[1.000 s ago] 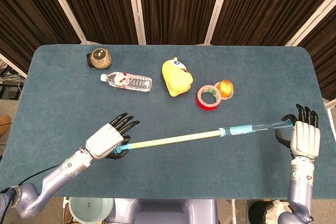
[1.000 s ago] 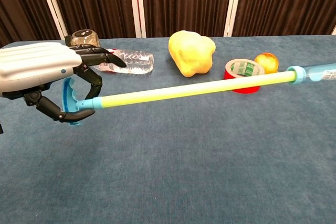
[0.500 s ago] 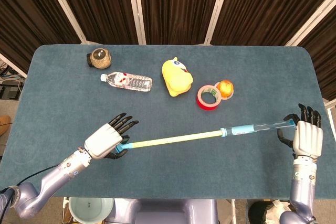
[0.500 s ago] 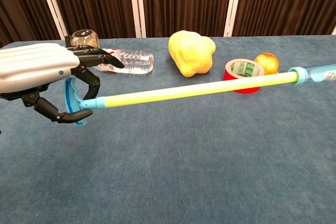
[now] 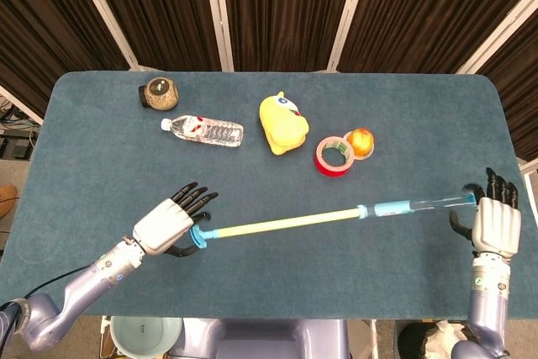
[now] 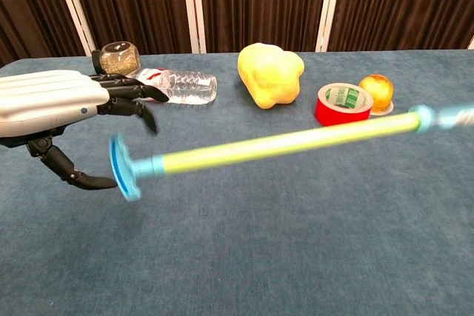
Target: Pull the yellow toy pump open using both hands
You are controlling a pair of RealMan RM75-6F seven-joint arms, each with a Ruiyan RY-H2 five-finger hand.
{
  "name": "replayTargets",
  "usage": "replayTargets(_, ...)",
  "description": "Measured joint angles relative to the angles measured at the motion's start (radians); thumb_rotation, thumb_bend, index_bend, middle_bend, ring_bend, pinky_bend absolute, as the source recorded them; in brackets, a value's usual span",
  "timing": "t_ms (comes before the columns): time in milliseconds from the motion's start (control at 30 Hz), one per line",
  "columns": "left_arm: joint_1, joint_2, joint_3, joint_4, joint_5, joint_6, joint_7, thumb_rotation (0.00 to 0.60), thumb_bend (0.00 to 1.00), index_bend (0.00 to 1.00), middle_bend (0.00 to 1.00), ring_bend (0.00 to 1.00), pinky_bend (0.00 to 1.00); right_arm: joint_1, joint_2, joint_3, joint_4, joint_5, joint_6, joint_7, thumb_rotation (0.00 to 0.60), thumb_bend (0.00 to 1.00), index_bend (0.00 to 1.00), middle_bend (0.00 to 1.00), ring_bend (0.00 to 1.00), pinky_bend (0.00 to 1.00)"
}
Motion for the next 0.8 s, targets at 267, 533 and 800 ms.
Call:
replayTargets(267, 0.017, 0.01, 0.01, -0.037, -0.006, 0.002, 0.004, 0.6, 0.14, 0.04, 0.0, 0.0, 0.0, -0.006, 0.022, -0.021, -0.032, 0.019, -0.01, -0.023, 0.6, 0.28, 0.02, 0.0, 0.0, 0.0)
replayTargets(533, 0.12, 0.024, 0.034, -0.083, -0.036, 0.119, -0.031, 0.6, 0.13, 0.03, 0.0, 0.0, 0.0, -0.045, 0.082, -0.098, -0.131, -0.059, -0.023, 0.023, 0.6, 0.16, 0.03, 0.0, 0.0, 0.0)
replayTargets(800, 0.267, 0.06, 0.104, -0.102, -0.011, 0.286, -0.076, 0.6, 0.09, 0.0, 0.0, 0.0, 0.0, -0.104, 0.161, -0.23, -0.19, -0.268, -0.015, 0.103, 0.6, 0.13, 0.04, 0.0, 0.0, 0.0)
